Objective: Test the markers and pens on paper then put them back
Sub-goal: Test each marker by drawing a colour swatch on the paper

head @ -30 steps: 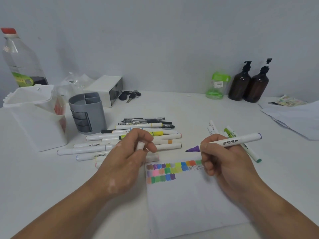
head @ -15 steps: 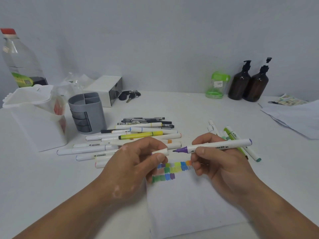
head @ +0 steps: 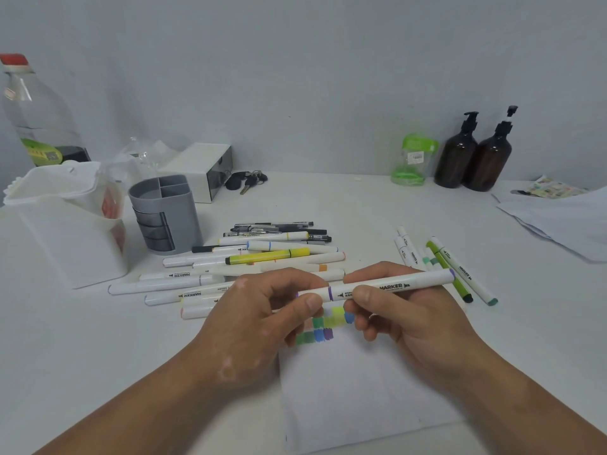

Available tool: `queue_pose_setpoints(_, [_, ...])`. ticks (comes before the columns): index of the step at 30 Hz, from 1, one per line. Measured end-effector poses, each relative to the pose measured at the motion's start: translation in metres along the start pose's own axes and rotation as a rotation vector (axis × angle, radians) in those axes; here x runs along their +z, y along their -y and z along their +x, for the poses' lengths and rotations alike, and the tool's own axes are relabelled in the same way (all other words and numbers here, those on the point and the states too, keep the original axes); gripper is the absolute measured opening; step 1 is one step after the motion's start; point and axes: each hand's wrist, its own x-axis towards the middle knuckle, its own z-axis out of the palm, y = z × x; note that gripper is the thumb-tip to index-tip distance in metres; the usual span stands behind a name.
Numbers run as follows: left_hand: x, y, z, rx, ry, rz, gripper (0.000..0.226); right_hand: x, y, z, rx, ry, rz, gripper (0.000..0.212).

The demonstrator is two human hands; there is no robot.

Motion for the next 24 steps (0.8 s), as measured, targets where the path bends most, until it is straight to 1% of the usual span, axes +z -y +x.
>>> queue_pose_setpoints(3, [0.0, -0.001, 0.001, 0.011, -0.007, -0.017, 0.012, 0.0, -0.001, 0.0, 0.003, -0.004, -0.005, 0.03])
queue_pose_setpoints(6, [0.0, -0.001, 0.002, 0.012, 0.0, -0.037, 0.018, 0.001, -0.003, 0.0, 0.008, -0.008, -0.015, 0.031])
queue_pose_setpoints(9, [0.0, -0.002, 0.001, -0.004, 0.019, -0.081, 0.018, 0.002, -0.005, 0.0, -0.004, -0.004, -0.016, 0.031])
queue_pose_setpoints(12, [-0.001, -0.005, 0.002, 0.032, 0.009, -0.046, 0.013, 0.003, -0.004, 0.001, -0.031, 0.004, -0.024, 0.032])
queue_pose_setpoints(15, [-0.005, -0.007, 0.004, 0.051, -0.029, 0.009, 0.012, -0.007, 0.007, 0.003, -0.081, -0.038, -0.017, 0.035])
queue_pose_setpoints(16, [-0.007, -0.006, 0.005, 0.05, -0.053, 0.024, 0.01, -0.013, 0.011, 0.004, -0.085, -0.048, -0.032, 0.032])
queue_pose_setpoints(18, [-0.011, -0.004, 0.005, 0.043, -0.099, 0.049, 0.015, -0.022, 0.016, 0.004, -0.076, -0.036, -0.204, 0.016])
queue_pose_setpoints(19, [-0.012, -0.003, 0.004, 0.038, -0.113, 0.056, 0.016, -0.023, 0.017, 0.003, -0.061, -0.009, -0.305, 0.013])
queue_pose_setpoints(22, [-0.013, -0.002, 0.004, 0.033, -0.128, 0.061, 0.02, -0.015, 0.014, -0.001, 0.033, 0.096, -0.474, 0.014])
queue_pose_setpoints(24, [-0.012, 0.0, 0.006, 0.041, -0.124, 0.014, 0.025, -0.014, 0.014, -0.002, 0.036, 0.11, -0.585, 0.012])
